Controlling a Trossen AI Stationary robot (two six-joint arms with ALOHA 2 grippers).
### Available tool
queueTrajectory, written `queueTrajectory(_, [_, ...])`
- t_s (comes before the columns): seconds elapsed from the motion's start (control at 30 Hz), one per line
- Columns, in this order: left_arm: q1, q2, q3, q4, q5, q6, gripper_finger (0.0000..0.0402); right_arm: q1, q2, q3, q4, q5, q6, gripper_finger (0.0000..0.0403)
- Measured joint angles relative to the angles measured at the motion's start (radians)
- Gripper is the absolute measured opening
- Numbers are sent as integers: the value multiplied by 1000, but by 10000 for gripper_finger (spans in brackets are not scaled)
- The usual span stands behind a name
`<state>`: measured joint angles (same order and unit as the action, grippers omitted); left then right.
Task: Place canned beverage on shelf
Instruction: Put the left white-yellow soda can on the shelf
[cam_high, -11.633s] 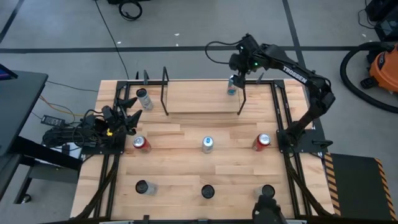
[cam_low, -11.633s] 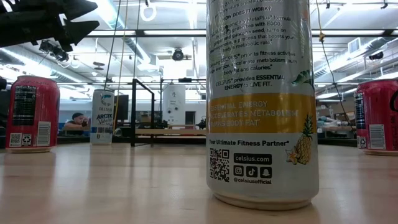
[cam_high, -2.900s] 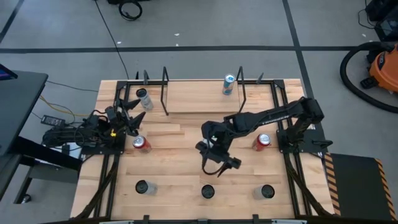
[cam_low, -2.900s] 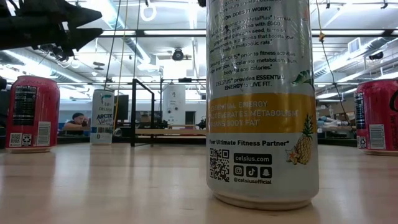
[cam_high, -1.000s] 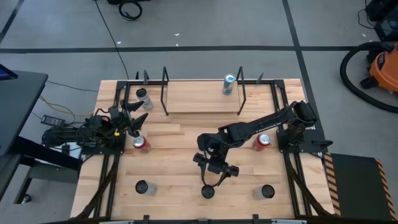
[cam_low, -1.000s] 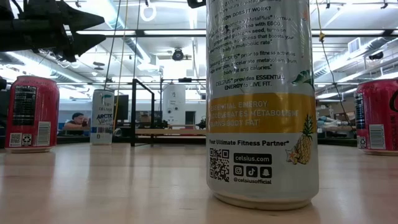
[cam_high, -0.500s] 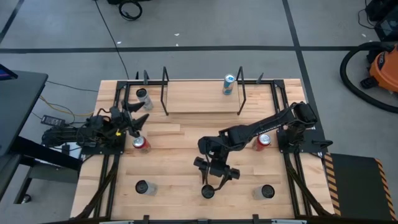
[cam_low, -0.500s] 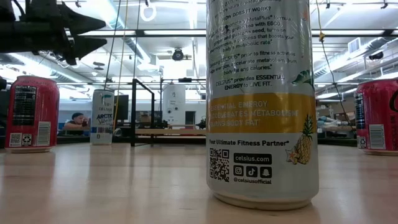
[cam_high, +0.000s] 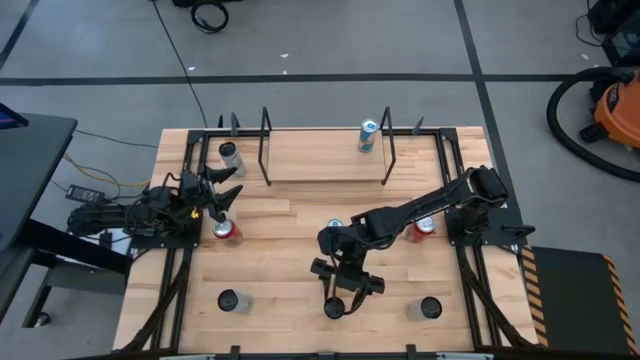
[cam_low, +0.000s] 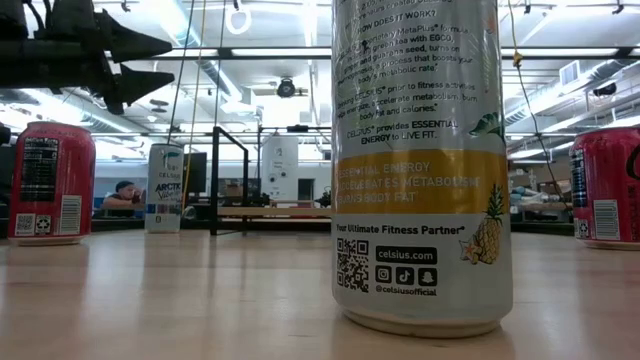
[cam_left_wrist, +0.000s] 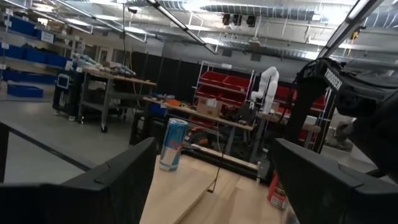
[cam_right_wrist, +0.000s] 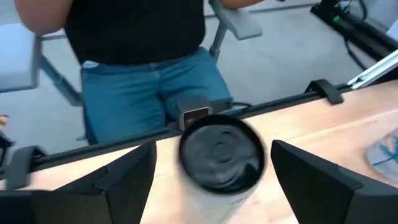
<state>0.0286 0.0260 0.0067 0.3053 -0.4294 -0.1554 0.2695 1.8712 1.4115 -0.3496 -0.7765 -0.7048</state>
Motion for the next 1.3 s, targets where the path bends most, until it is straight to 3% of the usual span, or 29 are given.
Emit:
queueTrajectory(0.17, [0, 7, 0, -13, 1, -18, 321, 2, 23, -1, 37, 42, 18, 325])
queueTrajectory(0.4, [0, 14, 0, -13, 0, -16, 321, 2, 24, -1, 34, -26, 32, 325])
queueTrajectory(0.73, [0, 13, 0, -12, 0, -17, 321, 12, 24, -2, 32, -10, 51, 325])
queueTrajectory(0.97, [0, 13, 0, -18, 0, -29, 321, 12, 25, -73, 156, -10, 82, 325])
queueTrajectory(1.3, [0, 13, 0, -26, 0, -36, 321, 12, 25, -75, 172, -10, 85, 325])
